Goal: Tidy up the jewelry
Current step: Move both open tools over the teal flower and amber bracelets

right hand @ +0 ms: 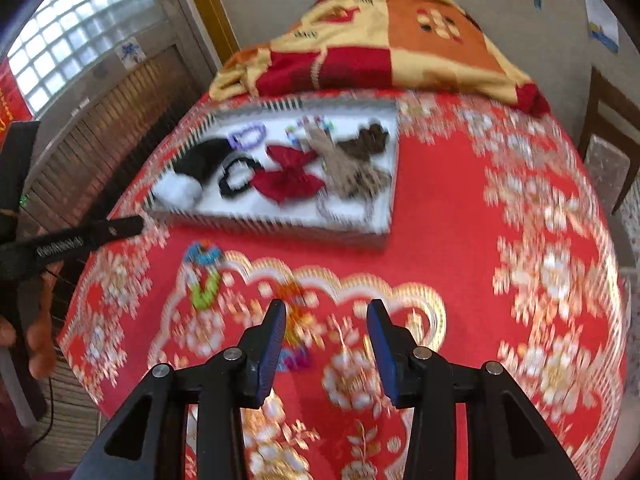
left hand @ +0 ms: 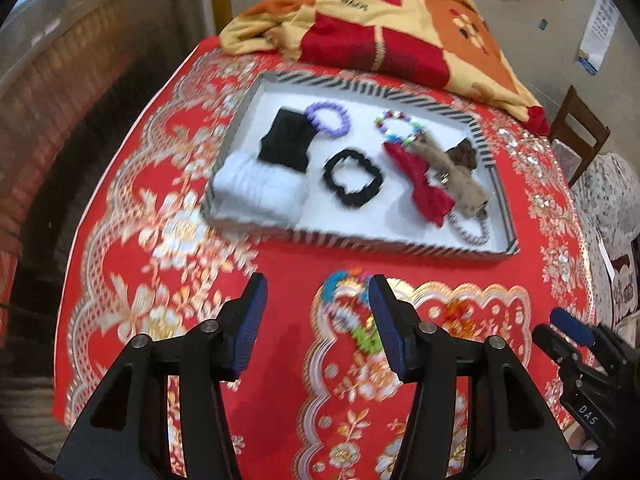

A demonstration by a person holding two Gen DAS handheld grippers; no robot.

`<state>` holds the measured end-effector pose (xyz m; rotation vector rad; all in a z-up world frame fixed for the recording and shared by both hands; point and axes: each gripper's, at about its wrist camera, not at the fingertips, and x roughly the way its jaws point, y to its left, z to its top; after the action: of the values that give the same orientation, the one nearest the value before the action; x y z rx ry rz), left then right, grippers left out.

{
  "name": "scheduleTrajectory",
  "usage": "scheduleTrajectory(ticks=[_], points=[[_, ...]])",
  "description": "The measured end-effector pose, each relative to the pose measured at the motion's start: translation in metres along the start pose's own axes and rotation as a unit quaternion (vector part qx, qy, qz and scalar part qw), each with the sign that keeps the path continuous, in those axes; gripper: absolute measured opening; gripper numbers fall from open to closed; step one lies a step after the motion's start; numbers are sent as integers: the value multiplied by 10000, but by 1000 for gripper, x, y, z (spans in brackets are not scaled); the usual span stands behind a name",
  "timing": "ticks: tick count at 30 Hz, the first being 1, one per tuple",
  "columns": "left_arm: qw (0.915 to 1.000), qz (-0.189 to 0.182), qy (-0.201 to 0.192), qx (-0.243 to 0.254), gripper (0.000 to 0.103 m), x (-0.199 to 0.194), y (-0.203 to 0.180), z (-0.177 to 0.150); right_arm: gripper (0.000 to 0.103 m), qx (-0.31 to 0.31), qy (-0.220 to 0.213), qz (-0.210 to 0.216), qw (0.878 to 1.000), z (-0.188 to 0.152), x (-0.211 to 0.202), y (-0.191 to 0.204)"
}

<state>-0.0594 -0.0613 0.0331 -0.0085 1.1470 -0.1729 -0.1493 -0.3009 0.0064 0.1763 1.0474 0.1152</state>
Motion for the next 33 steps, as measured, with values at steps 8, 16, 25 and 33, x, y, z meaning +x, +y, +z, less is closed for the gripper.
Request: scheduleTrajectory(ticks=[8,16,25,33], points=[[9989,81,360,-301,53,21,19,-20,40,9,225,206,9995,-13,21,3],[9974,97,615,-365,53,38,26,-27,40,-175,434,306,9984,1,53,23],[9974,145,665,-246,53,49,20,-24,40,-295,647,81,9974,5,78,27],[9972,169,712,-172,53,58,17,-17,40,-324,653,-120,9973,5,78,21]])
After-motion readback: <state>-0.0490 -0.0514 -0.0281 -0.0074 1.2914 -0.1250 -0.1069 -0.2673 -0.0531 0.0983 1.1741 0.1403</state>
